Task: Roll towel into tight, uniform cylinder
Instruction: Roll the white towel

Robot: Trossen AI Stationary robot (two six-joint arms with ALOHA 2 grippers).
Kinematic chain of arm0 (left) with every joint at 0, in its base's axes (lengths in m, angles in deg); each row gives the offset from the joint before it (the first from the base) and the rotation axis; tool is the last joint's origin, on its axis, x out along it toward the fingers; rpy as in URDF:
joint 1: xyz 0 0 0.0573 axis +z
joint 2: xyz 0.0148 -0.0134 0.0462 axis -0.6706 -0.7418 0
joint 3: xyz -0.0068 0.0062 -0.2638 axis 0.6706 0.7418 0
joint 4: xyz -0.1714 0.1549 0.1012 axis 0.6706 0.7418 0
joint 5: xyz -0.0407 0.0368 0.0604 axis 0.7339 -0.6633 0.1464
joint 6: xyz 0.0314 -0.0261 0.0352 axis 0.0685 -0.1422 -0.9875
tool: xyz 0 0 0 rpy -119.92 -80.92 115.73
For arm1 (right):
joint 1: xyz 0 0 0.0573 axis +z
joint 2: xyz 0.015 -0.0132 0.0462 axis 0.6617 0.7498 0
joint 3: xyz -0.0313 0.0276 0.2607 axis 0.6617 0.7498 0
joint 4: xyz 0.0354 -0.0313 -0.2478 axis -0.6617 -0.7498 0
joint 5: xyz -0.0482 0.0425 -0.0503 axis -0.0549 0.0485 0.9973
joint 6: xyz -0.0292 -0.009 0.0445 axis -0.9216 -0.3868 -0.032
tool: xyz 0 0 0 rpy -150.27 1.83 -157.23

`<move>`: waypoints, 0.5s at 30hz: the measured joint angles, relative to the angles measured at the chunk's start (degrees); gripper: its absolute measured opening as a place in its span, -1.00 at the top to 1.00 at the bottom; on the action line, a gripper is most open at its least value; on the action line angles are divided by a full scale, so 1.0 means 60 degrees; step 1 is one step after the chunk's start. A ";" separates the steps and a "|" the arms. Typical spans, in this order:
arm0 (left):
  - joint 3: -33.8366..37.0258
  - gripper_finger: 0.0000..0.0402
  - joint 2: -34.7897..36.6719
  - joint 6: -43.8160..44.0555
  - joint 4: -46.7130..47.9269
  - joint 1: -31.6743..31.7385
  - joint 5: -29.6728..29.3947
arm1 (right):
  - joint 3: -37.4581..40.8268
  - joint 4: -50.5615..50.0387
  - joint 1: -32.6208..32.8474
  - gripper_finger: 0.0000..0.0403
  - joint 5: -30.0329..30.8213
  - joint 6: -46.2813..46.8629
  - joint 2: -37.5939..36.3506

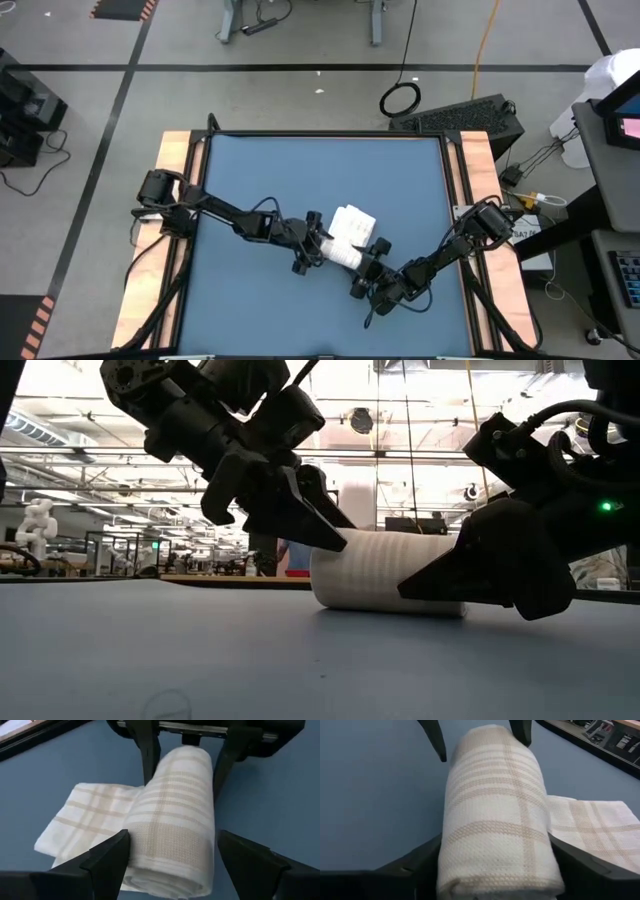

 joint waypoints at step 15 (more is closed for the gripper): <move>-0.0068 -0.70 0.1166 -0.0552 0.0320 -0.0538 -0.1055 | -0.0004 -0.0100 -0.0011 -0.39 -0.0132 0.0011 0.0000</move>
